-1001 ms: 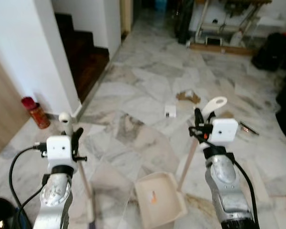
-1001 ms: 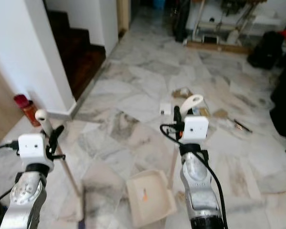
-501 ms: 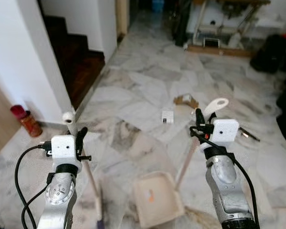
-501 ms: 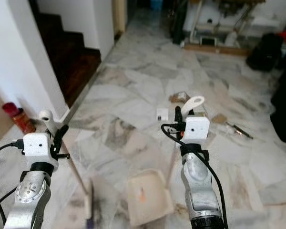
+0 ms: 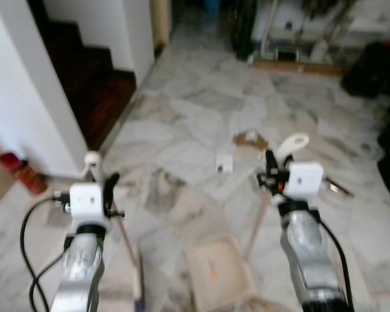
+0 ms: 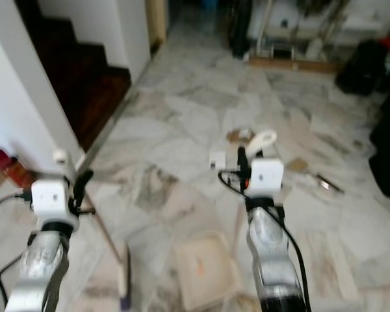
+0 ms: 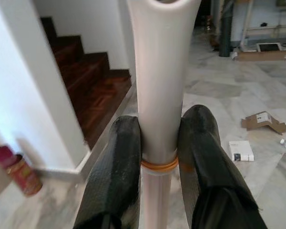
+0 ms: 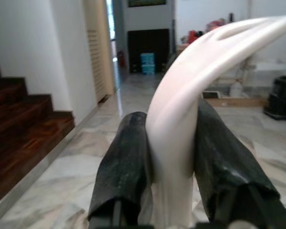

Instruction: Sweep floor

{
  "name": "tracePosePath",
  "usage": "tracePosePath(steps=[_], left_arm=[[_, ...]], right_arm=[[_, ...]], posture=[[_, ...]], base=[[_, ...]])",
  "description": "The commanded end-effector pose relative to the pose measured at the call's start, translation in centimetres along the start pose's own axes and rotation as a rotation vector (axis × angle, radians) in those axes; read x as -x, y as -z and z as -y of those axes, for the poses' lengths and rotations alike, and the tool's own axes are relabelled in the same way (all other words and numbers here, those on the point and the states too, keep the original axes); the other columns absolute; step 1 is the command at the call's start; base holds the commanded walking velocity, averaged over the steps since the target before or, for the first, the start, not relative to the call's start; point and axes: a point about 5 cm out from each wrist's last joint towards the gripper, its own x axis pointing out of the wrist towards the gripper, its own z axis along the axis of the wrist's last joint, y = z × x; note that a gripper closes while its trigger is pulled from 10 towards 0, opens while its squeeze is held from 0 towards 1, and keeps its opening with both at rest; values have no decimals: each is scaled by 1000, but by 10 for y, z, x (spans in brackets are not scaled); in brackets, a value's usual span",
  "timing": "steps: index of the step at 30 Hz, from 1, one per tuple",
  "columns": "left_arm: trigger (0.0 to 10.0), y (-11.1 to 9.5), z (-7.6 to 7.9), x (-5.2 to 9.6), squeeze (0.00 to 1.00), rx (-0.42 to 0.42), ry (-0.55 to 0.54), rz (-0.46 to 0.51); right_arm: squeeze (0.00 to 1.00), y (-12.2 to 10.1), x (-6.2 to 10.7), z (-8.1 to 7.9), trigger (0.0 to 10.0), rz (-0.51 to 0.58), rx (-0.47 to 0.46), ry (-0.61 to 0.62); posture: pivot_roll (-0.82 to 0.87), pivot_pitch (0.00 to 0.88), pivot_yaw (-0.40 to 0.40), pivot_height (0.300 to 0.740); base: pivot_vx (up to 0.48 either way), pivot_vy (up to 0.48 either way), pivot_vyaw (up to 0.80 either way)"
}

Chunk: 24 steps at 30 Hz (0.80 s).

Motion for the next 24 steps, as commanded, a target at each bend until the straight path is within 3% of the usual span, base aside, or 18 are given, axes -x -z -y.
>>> tracePosePath(steps=[1,10,17,24], left_arm=[[10000,-10,-3,-3,0,-13,1,49],[10000,-7,-6,2,0,-20,4,42],[10000,-3,-10,7,0,-27,-10,28],[10000,-5,-14,7,0,-36,-14,36]], right_arm=[[0,-13,-5,3,10000,61,27,5],[0,-13,-3,0,10000,64,30,-13],[0,-12,-5,7,10000,61,43,-5],[0,-11,-6,1,10000,60,41,-16]], posture=[[-73,19,-1,740],[-73,0,-3,740],[-53,0,-10,740],[-51,0,-8,740]], base=[[334,0,0],[332,0,0],[333,0,0],[333,0,0]])
